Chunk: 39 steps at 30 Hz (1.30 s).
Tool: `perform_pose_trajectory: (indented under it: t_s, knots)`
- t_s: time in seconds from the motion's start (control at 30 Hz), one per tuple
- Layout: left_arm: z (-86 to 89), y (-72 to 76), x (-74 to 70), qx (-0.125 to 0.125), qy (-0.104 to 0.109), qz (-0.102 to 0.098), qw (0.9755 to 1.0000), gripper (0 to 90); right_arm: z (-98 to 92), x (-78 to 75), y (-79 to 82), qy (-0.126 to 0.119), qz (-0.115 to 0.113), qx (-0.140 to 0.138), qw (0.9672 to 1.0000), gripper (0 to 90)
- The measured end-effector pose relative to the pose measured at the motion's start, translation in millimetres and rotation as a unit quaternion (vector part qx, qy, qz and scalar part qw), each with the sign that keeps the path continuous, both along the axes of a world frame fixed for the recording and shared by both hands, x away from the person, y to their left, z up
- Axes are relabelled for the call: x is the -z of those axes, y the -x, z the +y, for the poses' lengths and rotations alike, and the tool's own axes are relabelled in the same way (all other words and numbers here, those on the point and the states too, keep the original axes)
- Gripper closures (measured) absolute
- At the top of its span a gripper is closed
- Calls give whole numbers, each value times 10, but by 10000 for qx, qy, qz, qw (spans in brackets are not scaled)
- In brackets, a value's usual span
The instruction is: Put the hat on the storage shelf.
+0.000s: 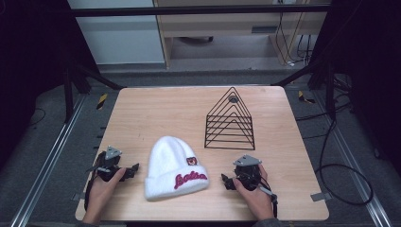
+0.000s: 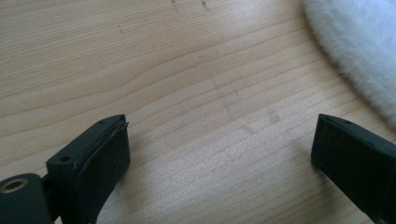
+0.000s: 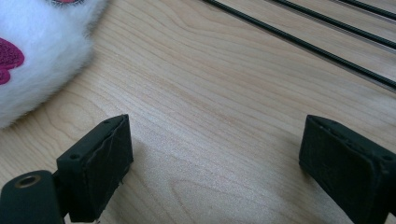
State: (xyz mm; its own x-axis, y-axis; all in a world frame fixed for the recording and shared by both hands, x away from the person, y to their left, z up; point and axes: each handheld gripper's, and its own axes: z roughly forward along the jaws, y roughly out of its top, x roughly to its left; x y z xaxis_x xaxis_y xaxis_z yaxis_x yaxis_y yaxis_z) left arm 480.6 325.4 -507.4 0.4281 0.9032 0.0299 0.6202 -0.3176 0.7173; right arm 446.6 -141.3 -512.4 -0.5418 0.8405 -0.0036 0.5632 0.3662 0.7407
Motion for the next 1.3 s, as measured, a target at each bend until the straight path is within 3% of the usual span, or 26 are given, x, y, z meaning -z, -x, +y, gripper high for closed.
perform_pose_trajectory:
  t_s: [0.27,0.43,0.47,0.6,0.77,0.9,1.03,1.17,1.3]
  knots:
    - [-18,5,2,6,26,10,10000,31,12,1,9,-9,-5,61,10000,98]
    - [-83,-14,-27,256,-25,81,9996,59,12,1,10,-7,-4,62,10000,98]
    - [-137,-39,-85,406,-97,79,9991,60,15,0,11,-17,6,75,10000,98]
    - [-246,-108,-219,630,-133,86,9979,63,16,-2,14,-19,17,79,10000,98]
    - [-488,-331,-496,931,-207,77,9954,83,16,-2,15,-18,16,78,10000,98]
    - [-626,-528,-580,1018,-42,375,9941,113,15,-2,16,-14,17,73,10000,98]
    - [-734,-640,-585,1071,-76,476,9931,135,15,-2,16,-15,17,73,10000,98]
    - [-914,-770,-506,1247,-388,671,9892,149,15,-1,16,-14,15,72,10000,98]
    - [-969,-830,-456,1223,-379,677,9895,211,15,-2,16,-12,16,75,10000,98]
